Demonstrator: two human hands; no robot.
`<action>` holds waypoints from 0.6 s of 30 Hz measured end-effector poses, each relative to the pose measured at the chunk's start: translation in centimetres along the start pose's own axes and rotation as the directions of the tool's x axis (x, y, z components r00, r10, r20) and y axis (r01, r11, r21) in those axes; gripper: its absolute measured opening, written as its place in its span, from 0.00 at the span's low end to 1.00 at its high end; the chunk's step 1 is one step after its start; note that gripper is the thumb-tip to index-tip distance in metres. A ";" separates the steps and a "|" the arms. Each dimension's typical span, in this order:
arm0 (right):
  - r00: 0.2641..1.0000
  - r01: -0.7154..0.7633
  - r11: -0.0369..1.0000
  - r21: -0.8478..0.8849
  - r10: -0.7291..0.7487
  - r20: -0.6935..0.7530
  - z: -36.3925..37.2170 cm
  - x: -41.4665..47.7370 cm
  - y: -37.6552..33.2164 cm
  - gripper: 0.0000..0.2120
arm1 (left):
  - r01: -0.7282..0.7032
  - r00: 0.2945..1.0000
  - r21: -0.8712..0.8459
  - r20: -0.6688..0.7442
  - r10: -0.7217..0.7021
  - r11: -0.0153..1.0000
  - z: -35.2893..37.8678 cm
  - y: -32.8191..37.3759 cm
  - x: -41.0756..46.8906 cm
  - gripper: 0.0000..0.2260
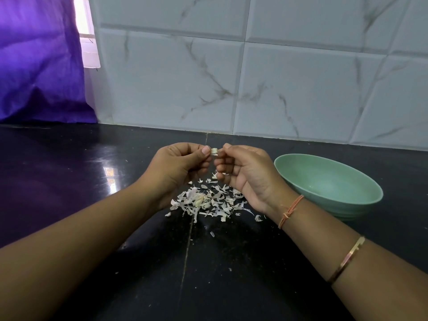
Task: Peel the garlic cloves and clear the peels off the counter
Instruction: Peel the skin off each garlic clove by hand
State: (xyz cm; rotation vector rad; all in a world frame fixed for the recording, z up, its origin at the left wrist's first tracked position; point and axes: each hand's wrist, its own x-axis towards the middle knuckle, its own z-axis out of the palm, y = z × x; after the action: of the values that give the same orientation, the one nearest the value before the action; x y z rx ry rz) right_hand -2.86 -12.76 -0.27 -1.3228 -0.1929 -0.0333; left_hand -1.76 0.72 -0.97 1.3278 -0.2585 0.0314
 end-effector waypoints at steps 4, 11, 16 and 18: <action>0.999 0.008 1.000 -0.019 -0.008 0.034 0.1 -0.2 0.2 0.05 | 0.028 1.000 -0.048 0.001 -0.028 0.998 -0.1 -0.1 0.1 0.04; 0.999 0.035 0.998 -0.053 -0.035 -0.012 0.1 -0.1 0.2 0.07 | 0.032 0.999 -0.018 0.009 -0.032 0.999 -0.1 -0.3 0.1 0.03; 0.998 0.056 0.995 -0.079 -0.058 -0.026 0.4 -0.1 0.4 0.07 | 0.082 0.997 -0.056 0.011 -0.082 0.995 -0.1 -0.2 0.1 0.04; 0.998 0.059 0.994 -0.087 -0.061 -0.027 0.4 -0.1 0.4 0.07 | 0.109 0.994 -0.071 0.011 -0.109 0.991 -0.1 -0.2 0.1 0.05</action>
State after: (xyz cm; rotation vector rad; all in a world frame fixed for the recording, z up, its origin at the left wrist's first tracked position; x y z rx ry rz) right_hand -3.00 -12.32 -0.61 -1.4015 -0.2081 -0.1127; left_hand -1.61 0.73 -1.11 1.2689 -0.1907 -0.0739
